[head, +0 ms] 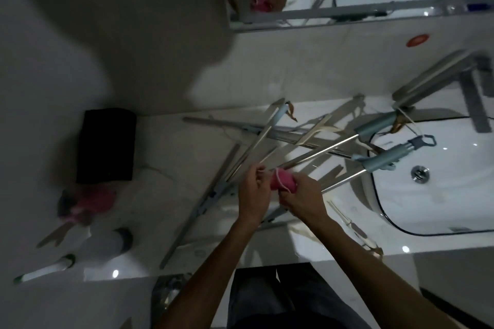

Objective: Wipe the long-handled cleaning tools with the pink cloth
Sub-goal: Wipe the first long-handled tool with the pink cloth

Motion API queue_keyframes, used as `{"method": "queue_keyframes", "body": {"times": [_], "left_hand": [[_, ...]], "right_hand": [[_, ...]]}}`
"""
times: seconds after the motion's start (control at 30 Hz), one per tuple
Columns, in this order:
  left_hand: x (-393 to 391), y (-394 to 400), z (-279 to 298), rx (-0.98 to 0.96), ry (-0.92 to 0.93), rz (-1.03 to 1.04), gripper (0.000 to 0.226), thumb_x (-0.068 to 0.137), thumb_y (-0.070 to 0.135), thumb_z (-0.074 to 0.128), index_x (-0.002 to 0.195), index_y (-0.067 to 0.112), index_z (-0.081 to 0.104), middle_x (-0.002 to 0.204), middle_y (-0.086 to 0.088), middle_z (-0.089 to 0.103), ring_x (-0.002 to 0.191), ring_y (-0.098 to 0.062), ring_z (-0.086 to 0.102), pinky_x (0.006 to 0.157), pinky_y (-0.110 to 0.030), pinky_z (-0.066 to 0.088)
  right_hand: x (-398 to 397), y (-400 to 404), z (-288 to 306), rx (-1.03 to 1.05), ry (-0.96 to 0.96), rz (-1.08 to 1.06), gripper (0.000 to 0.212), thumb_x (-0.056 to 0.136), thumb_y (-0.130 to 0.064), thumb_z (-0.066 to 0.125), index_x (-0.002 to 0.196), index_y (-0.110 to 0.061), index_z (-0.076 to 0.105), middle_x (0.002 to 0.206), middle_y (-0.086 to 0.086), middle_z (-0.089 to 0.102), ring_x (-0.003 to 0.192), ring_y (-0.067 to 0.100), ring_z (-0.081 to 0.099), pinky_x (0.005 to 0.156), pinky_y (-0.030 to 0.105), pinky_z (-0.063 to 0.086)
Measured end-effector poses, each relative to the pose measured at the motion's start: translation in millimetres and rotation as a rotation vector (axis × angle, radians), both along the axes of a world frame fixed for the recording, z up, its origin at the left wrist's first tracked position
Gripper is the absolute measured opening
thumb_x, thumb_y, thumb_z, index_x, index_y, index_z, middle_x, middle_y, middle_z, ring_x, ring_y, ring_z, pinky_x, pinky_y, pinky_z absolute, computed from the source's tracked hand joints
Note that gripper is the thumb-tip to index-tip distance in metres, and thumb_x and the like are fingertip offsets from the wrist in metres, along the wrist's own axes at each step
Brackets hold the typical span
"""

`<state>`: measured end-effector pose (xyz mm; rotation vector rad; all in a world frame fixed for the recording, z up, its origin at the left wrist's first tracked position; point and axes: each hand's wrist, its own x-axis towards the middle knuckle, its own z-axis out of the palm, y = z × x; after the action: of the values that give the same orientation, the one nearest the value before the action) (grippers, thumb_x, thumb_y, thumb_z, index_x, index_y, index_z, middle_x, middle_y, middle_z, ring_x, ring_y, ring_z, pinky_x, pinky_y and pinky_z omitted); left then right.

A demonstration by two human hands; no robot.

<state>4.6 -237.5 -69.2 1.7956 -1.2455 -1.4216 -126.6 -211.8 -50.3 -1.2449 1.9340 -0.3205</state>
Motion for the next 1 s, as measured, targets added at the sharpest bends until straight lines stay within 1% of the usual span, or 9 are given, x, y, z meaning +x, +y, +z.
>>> {"method": "queue_keyframes", "body": {"times": [0.1, 0.23, 0.4, 0.5, 0.6, 0.67, 0.73, 0.9, 1.0], "left_hand": [[-28.1, 0.6, -5.5, 0.019, -0.089, -0.111, 0.016, 0.098, 0.017, 0.052, 0.104, 0.014, 0.066, 0.093, 0.001, 0.066, 0.082, -0.012, 0.060, 0.070, -0.028, 0.047], [-66.6, 2.8, -21.8, 0.004, -0.210, -0.354, 0.023, 0.095, 0.011, 0.054, 0.111, 0.004, 0.070, 0.102, -0.012, 0.072, 0.098, -0.025, 0.066, 0.087, -0.036, 0.053], [-120.4, 4.4, -31.7, 0.004, -0.282, -0.585, 0.034, 0.093, 0.013, 0.062, 0.126, 0.005, 0.063, 0.127, -0.013, 0.065, 0.119, -0.028, 0.059, 0.099, -0.031, 0.042], [-148.3, 1.6, -37.7, 0.034, -0.257, -0.748, 0.052, 0.093, 0.022, 0.066, 0.139, 0.006, 0.050, 0.136, -0.013, 0.058, 0.126, -0.028, 0.053, 0.102, -0.032, 0.039], [-164.2, 1.6, -40.1, 0.061, -0.250, -0.785, 0.041, 0.090, 0.025, 0.070, 0.126, 0.011, 0.054, 0.111, -0.008, 0.070, 0.104, -0.027, 0.065, 0.078, -0.029, 0.044], [-168.4, 3.6, -39.9, 0.010, -0.285, -0.761, 0.028, 0.088, 0.025, 0.072, 0.110, 0.012, 0.061, 0.097, -0.006, 0.072, 0.093, -0.026, 0.067, 0.069, -0.027, 0.039], [-170.2, 5.2, -35.4, -0.041, -0.311, -0.721, 0.020, 0.089, 0.029, 0.071, 0.100, 0.014, 0.065, 0.090, -0.004, 0.073, 0.088, -0.023, 0.068, 0.067, -0.026, 0.039], [-162.6, -3.7, -9.1, -0.134, -0.345, -0.667, 0.009, 0.088, 0.027, 0.067, 0.088, 0.019, 0.067, 0.074, 0.009, 0.061, 0.071, -0.012, 0.057, 0.063, -0.025, 0.035], [-149.7, -8.5, 8.1, -0.181, -0.276, -0.619, 0.027, 0.078, 0.044, 0.060, 0.073, 0.018, 0.063, 0.068, 0.005, 0.060, 0.065, -0.014, 0.054, 0.060, -0.029, 0.041]], "right_hand": [[-29.2, 15.0, 4.7, -0.005, -0.053, -0.214, 0.022, 0.072, -0.029, 0.066, 0.090, -0.016, 0.071, 0.065, 0.001, 0.068, 0.057, 0.019, 0.067, 0.062, 0.043, 0.060], [-69.7, 28.9, 3.4, 0.018, -0.027, -0.391, 0.020, 0.079, -0.025, 0.070, 0.098, -0.020, 0.065, 0.071, -0.003, 0.070, 0.063, 0.016, 0.070, 0.069, 0.041, 0.060], [-107.8, 38.0, 5.9, 0.038, -0.120, -0.624, 0.017, 0.084, -0.030, 0.074, 0.083, -0.014, 0.068, 0.069, 0.003, 0.071, 0.064, 0.021, 0.072, 0.071, 0.045, 0.061], [-126.9, 40.9, 7.9, 0.039, -0.121, -0.691, 0.024, 0.088, -0.029, 0.074, 0.071, -0.022, 0.059, 0.060, -0.005, 0.063, 0.053, 0.007, 0.064, 0.055, 0.022, 0.054], [-143.1, 41.7, 3.7, 0.019, -0.117, -0.687, 0.021, 0.090, -0.036, 0.070, 0.081, -0.020, 0.061, 0.063, -0.009, 0.062, 0.050, 0.001, 0.062, 0.047, 0.009, 0.044], [-150.2, 41.4, 2.1, -0.007, -0.130, -0.681, 0.028, 0.089, -0.046, 0.067, 0.085, -0.018, 0.064, 0.069, -0.002, 0.069, 0.061, 0.008, 0.068, 0.061, 0.024, 0.056], [-155.7, 41.0, 4.5, -0.028, -0.132, -0.686, 0.028, 0.089, -0.047, 0.069, 0.085, -0.019, 0.067, 0.074, -0.001, 0.071, 0.070, 0.017, 0.069, 0.070, 0.033, 0.056], [-159.2, 34.6, 27.3, -0.255, -0.165, -0.770, 0.033, 0.090, -0.035, 0.074, 0.066, -0.016, 0.061, 0.060, -0.002, 0.066, 0.057, 0.011, 0.065, 0.060, 0.027, 0.053], [-158.8, 23.1, 44.6, -0.367, -0.225, -0.836, 0.034, 0.089, -0.038, 0.075, 0.065, -0.018, 0.062, 0.060, -0.001, 0.065, 0.054, 0.005, 0.062, 0.055, 0.023, 0.049]]}}
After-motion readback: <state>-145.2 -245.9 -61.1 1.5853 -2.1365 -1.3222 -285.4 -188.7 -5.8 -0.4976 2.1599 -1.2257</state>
